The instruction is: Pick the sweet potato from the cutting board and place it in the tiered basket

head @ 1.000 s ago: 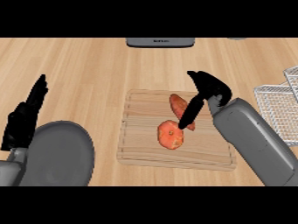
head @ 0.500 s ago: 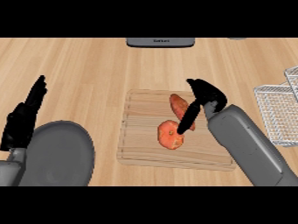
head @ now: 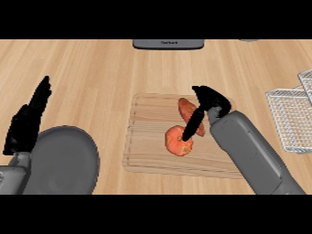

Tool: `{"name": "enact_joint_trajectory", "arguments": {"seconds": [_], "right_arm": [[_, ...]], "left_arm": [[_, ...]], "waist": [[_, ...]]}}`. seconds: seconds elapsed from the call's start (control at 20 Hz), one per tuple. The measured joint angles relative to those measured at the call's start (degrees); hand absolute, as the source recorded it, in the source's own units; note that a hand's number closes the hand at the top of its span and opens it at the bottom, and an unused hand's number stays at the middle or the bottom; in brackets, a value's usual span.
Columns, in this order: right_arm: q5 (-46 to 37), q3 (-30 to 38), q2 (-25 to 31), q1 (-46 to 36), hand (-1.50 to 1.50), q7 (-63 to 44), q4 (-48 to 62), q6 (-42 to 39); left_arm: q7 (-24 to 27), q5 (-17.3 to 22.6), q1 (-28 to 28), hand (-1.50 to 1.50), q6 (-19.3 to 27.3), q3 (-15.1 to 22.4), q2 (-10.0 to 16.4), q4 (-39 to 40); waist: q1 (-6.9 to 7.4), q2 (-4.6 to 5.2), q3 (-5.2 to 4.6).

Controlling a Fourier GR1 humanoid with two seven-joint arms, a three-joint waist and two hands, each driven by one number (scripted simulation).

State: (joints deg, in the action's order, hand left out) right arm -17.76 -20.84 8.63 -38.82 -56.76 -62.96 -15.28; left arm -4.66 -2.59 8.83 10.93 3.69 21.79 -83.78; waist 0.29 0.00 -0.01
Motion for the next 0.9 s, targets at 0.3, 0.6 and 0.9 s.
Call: {"name": "enact_joint_trajectory", "arguments": {"seconds": [0.3,0.6,0.9], "right_arm": [[-2.34,2.65,-2.54,-0.96,-1.5,2.94,6.22,-0.99],[-3.05,2.01,-3.3,-1.72,1.5,6.23,8.57,-5.96],[-6.59,1.69,-4.06,-2.12,1.5,8.69,8.85,-6.71]], "left_arm": [[0.77,-1.66,-1.06,0.0,-0.75,-0.83,-1.81,-0.44],[1.51,-1.73,-0.49,0.0,-2.28,-2.44,-1.6,0.87],[0.97,-3.29,0.05,0.0,-2.17,-2.63,-3.0,0.91]], "waist": [[0.11,0.02,0.0],[-0.04,-0.31,-0.26],[-0.14,-0.43,-0.26]]}}
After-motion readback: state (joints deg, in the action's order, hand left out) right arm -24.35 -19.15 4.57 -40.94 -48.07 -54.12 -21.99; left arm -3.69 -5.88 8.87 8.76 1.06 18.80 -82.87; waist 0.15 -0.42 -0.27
